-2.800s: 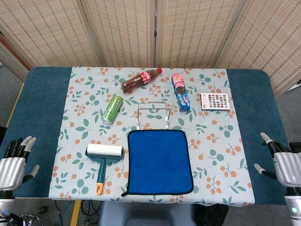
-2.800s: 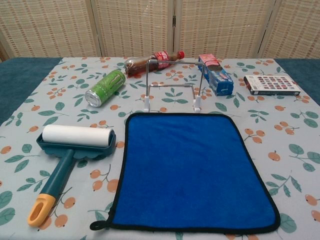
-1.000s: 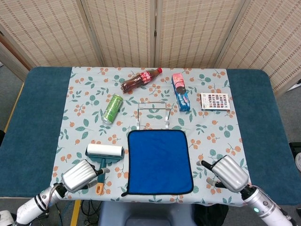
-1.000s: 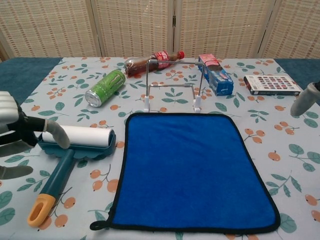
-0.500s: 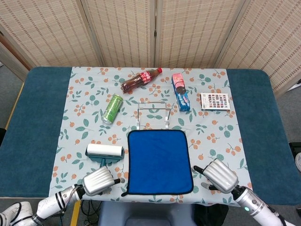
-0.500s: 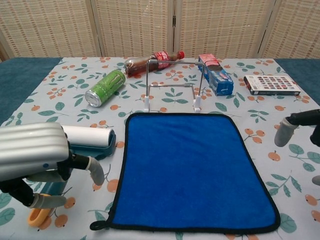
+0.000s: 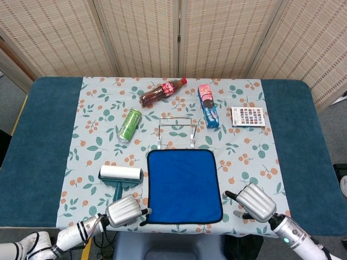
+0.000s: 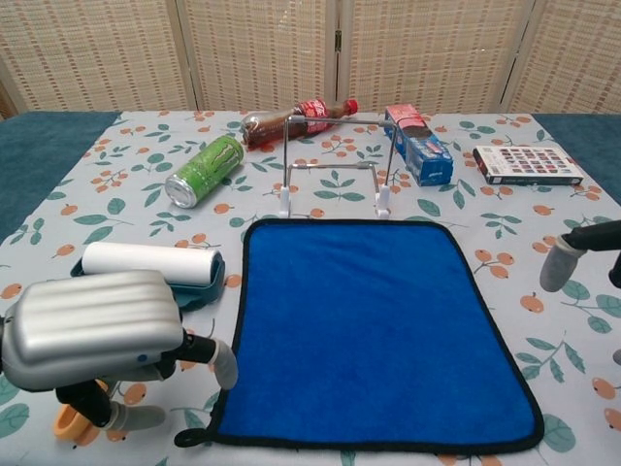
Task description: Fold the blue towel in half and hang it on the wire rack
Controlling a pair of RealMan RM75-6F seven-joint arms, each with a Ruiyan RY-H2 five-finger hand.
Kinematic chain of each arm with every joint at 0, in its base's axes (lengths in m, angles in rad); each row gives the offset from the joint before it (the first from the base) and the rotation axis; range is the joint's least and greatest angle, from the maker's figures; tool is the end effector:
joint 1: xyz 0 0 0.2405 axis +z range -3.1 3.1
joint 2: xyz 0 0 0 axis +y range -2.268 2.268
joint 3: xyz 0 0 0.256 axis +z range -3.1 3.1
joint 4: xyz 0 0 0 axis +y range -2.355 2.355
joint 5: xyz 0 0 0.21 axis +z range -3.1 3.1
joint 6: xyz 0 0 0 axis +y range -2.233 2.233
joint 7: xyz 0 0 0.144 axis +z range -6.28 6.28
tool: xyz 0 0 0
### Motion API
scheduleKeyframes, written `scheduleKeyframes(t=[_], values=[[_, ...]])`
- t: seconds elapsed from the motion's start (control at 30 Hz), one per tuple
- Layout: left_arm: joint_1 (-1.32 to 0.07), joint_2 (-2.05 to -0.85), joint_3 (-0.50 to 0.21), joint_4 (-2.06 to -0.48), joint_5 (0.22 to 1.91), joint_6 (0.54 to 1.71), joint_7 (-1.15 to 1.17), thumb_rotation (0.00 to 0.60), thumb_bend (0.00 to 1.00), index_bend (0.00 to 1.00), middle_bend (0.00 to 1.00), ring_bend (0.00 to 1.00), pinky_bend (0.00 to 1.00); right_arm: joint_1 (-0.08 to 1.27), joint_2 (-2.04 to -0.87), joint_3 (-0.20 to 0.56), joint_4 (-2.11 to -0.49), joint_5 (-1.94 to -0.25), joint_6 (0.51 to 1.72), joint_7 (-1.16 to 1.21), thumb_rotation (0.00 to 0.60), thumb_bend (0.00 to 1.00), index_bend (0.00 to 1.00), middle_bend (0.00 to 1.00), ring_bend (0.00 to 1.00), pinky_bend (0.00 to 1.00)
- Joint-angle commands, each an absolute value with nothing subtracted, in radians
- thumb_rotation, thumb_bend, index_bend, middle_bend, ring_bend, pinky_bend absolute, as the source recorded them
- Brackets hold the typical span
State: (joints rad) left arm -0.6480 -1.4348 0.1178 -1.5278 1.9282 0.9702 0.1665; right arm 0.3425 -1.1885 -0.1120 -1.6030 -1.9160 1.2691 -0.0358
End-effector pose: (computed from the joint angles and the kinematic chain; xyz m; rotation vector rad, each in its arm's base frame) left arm -0.1662 0.2213 -0.0299 -2.5463 -0.4375 -0.9581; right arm -0.2350 -0.1905 0.0706 2.1265 -0.7388 1.0146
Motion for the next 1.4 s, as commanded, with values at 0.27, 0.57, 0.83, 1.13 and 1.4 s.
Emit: scheduleKeyframes(t=[0.27,0.57,0.83,1.13,1.4], values=[[-0.648,-1.467,0.137,-1.508,1.886,0.958,0.188,0.6,0.29,0.33,0.97,0.91,0.99,0.347,-1.192,-0.125,-1.588,-1.912,1.283,-0.013,0.6,0.16,0.38,0.93,0.95,1.0],[-0.659,-1.507,0.133,-1.496,1.862,0.961,0.188,0.6,0.29,0.33,0.97,0.91,0.99,0.348,-1.194,-0.134,-1.578,-1.906,1.292,0.006,0.6,0.16,0.38,0.93,0.95,1.0],[-0.669,-1.532,0.118,-1.498,1.819,0.94,0.214,0.6,0.29,0.35,0.97,0.91,0.99,0.349,-1.198,-0.138,-1.565,-1.902,1.303,0.021,0.6,0.16,0.38,0.93,0.95,1.0],[-0.67,-1.546,0.118,-1.514,1.785,0.93,0.247,0.6,0.29,0.35,0.97,0.91,0.99,0.348,-1.202,-0.142,-1.552,-1.898,1.317,0.037,0.6,0.16,0.38,0.93,0.95,1.0],[-0.684,-1.576,0.107,-1.509,1.757,0.917,0.233,0.6,0.29,0.37,0.97,0.91,0.99,0.344,-1.206,-0.145,-1.541,-1.894,1.329,0.047,0.6,0.16,0.38,0.93,0.95,1.0]])
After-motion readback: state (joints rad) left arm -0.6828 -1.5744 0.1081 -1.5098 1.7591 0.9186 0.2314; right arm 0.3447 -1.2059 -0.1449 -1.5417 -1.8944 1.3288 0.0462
